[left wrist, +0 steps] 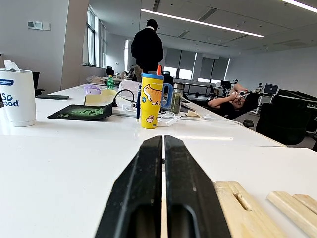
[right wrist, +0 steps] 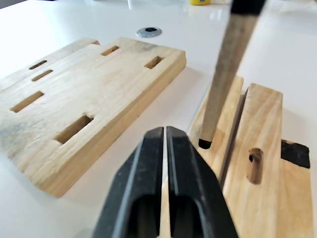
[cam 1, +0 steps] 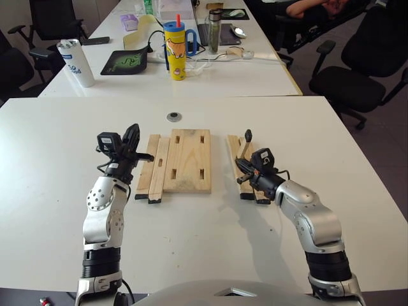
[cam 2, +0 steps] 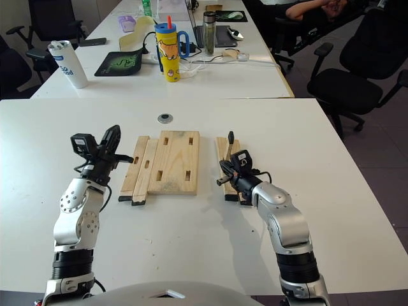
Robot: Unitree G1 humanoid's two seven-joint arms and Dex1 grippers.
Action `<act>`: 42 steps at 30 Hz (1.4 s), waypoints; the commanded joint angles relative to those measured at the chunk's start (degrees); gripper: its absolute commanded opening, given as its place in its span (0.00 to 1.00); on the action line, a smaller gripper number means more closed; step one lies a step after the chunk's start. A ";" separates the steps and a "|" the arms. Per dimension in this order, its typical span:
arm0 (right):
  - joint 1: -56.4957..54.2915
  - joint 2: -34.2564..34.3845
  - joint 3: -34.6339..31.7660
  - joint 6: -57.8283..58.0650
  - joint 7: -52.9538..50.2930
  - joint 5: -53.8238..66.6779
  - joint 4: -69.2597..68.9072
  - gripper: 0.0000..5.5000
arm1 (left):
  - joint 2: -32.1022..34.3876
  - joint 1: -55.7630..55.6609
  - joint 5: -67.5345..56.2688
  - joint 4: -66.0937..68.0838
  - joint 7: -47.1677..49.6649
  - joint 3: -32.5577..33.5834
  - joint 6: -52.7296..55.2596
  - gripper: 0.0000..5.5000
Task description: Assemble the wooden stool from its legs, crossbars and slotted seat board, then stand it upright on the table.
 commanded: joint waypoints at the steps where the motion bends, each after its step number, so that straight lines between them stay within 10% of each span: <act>1: 0.41 -0.54 -0.64 8.63 -1.27 1.76 -2.04 0.15 | -0.11 0.52 0.21 -0.60 0.35 -0.13 0.39 0.02; 18: 0.10 -0.82 -0.02 12.05 -6.12 0.39 1.09 0.65 | -0.90 1.29 0.49 -1.71 1.64 -0.66 0.35 0.02; 34: -6.67 5.40 1.97 5.07 -11.58 -3.48 16.42 0.65 | 0.01 -2.09 0.44 1.09 0.61 -0.42 0.25 0.02; 42: -7.50 5.18 3.71 2.41 -11.03 -4.77 17.32 0.44 | 0.05 -2.64 0.36 1.75 0.34 -0.35 0.06 0.02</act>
